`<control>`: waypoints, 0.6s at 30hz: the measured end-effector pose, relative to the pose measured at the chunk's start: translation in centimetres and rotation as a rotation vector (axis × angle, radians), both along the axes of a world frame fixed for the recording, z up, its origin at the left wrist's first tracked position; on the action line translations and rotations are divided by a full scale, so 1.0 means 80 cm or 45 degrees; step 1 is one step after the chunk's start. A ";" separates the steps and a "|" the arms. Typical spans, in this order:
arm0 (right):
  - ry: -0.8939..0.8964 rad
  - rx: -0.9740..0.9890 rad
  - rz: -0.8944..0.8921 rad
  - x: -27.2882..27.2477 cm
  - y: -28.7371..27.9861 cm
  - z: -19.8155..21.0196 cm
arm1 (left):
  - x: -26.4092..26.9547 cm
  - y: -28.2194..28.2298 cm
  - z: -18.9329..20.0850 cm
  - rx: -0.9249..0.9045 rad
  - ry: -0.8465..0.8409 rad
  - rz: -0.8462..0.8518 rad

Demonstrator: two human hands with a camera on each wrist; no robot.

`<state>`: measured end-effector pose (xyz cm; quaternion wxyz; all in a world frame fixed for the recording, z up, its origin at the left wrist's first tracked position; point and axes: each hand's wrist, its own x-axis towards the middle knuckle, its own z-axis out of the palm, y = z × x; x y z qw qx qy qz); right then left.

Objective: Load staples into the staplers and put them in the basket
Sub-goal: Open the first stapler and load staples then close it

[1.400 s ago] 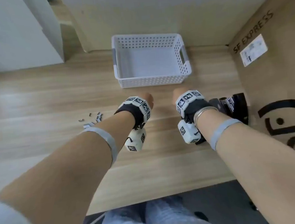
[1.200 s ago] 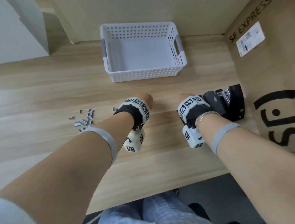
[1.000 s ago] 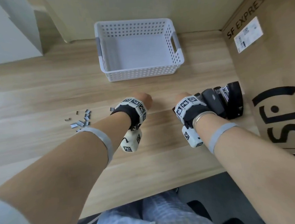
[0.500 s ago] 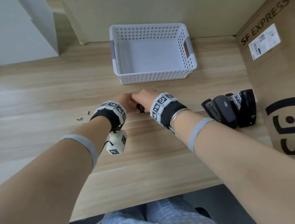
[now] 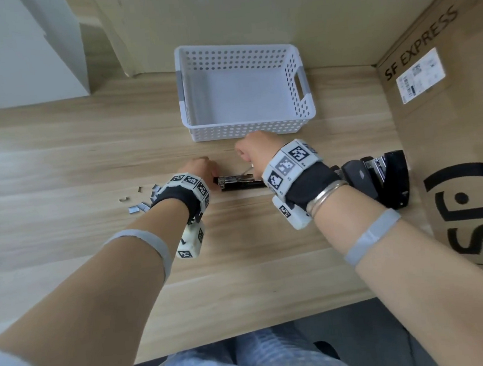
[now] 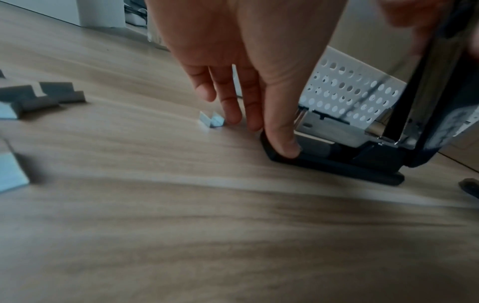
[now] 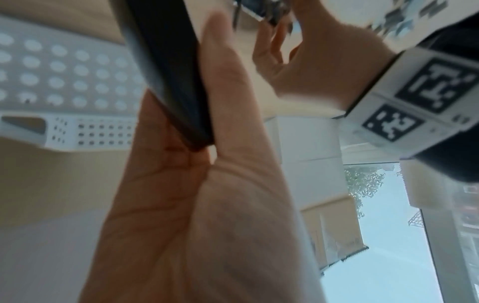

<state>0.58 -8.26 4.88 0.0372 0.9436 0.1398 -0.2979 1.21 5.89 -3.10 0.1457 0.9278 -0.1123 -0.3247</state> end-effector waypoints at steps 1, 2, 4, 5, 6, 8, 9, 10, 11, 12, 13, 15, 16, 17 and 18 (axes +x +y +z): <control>-0.018 -0.036 -0.050 0.000 -0.010 0.003 | 0.000 0.000 0.000 -0.003 -0.003 -0.007; -0.018 -0.090 -0.118 -0.002 -0.021 0.005 | 0.000 0.000 -0.001 -0.002 -0.004 -0.011; 0.006 -0.163 -0.182 -0.006 -0.040 -0.001 | 0.000 0.001 -0.002 -0.002 -0.008 -0.019; 0.022 -0.185 -0.195 -0.008 -0.049 -0.005 | 0.000 0.002 -0.003 -0.002 -0.010 -0.024; 0.048 -0.199 -0.218 -0.010 -0.058 -0.012 | 0.000 0.003 -0.005 -0.001 -0.014 -0.028; 0.091 -0.211 -0.266 -0.019 -0.073 -0.023 | -0.002 0.004 -0.006 0.002 -0.039 -0.034; 0.078 -0.197 -0.278 -0.022 -0.078 -0.028 | -0.003 0.005 -0.007 0.003 -0.051 -0.034; 0.059 -0.181 -0.282 -0.025 -0.081 -0.031 | -0.005 0.006 -0.007 0.001 -0.060 -0.034; 0.036 -0.138 -0.287 -0.027 -0.083 -0.034 | -0.006 0.008 -0.007 -0.003 -0.056 -0.039; 0.006 -0.091 -0.292 -0.030 -0.085 -0.037 | -0.006 0.012 -0.006 -0.011 -0.056 -0.053; -0.002 -0.059 -0.283 -0.032 -0.085 -0.040 | -0.006 0.018 -0.005 -0.004 -0.054 -0.061; 0.009 -0.013 -0.276 -0.034 -0.078 -0.041 | -0.004 0.036 -0.005 0.010 -0.077 -0.053; 0.021 0.013 -0.277 -0.034 -0.072 -0.041 | -0.003 0.047 -0.005 0.012 -0.087 -0.044; 0.027 0.040 -0.270 -0.032 -0.066 -0.040 | -0.002 0.056 -0.004 0.022 -0.098 -0.043; 0.027 0.055 -0.253 -0.030 -0.059 -0.041 | -0.002 0.064 -0.005 0.031 -0.103 -0.051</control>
